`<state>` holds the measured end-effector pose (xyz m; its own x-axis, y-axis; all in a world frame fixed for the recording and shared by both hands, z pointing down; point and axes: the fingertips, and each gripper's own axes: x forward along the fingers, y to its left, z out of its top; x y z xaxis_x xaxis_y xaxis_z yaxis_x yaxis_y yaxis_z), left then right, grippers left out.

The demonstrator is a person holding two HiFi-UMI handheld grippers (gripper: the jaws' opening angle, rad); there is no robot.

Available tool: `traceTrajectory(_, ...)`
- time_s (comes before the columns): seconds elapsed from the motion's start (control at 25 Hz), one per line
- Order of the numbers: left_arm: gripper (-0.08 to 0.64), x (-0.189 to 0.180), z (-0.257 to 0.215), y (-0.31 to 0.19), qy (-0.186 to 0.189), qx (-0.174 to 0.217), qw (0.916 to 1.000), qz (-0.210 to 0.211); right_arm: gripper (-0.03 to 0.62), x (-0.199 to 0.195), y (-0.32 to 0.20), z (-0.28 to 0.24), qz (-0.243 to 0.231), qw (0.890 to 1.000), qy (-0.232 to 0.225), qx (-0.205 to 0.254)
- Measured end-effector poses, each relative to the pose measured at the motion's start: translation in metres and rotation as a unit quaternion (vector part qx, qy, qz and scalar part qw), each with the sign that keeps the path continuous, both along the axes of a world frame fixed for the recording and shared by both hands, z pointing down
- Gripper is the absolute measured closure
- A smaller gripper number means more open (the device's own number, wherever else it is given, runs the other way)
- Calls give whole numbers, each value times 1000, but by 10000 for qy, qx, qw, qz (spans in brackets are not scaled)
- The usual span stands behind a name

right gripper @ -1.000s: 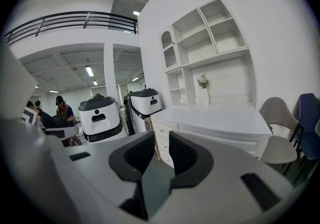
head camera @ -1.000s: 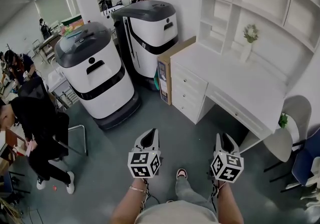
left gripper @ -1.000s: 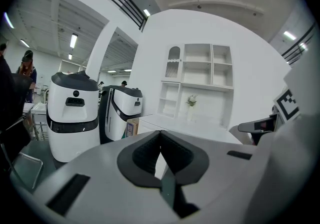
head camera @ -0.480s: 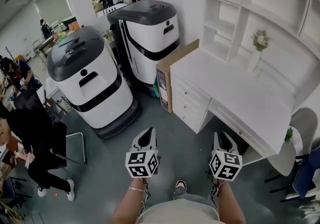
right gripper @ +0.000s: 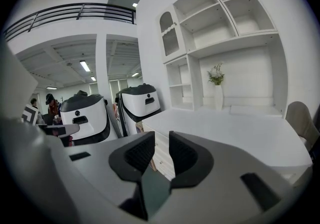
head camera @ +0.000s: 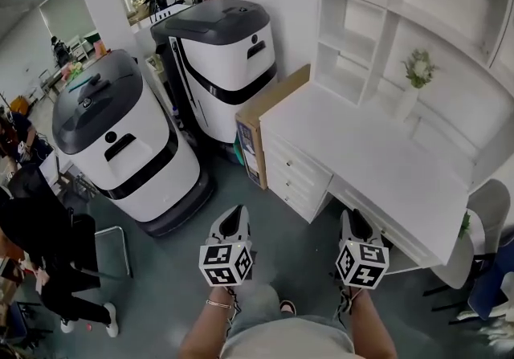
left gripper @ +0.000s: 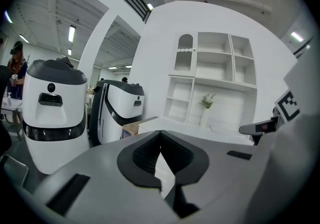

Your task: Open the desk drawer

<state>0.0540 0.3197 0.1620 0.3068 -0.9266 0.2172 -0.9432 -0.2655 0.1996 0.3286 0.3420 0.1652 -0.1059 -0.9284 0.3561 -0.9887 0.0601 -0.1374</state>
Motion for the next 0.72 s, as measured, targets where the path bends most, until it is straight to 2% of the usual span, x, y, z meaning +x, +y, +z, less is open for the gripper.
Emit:
traceTrajectory(0.24, 543, -2, 9, -58, 89, 9, 9997, 206, 494, 0, -39, 15, 183, 9997, 101, -151)
traceTrajectory(0.36, 543, -7, 11, -99, 47, 27, 9991, 427, 492, -4, -68, 21, 452, 9988, 45, -168)
traceTrajectory(0.56, 543, -21, 1, -184, -94, -1, 9952, 971, 491, -22, -125, 16, 1019, 9945, -64, -209)
traceTrajectory(0.72, 543, -31, -12, -254, -203, -5, 9879, 1541, 489, -38, -168, 7, 1597, 9868, -139, -224)
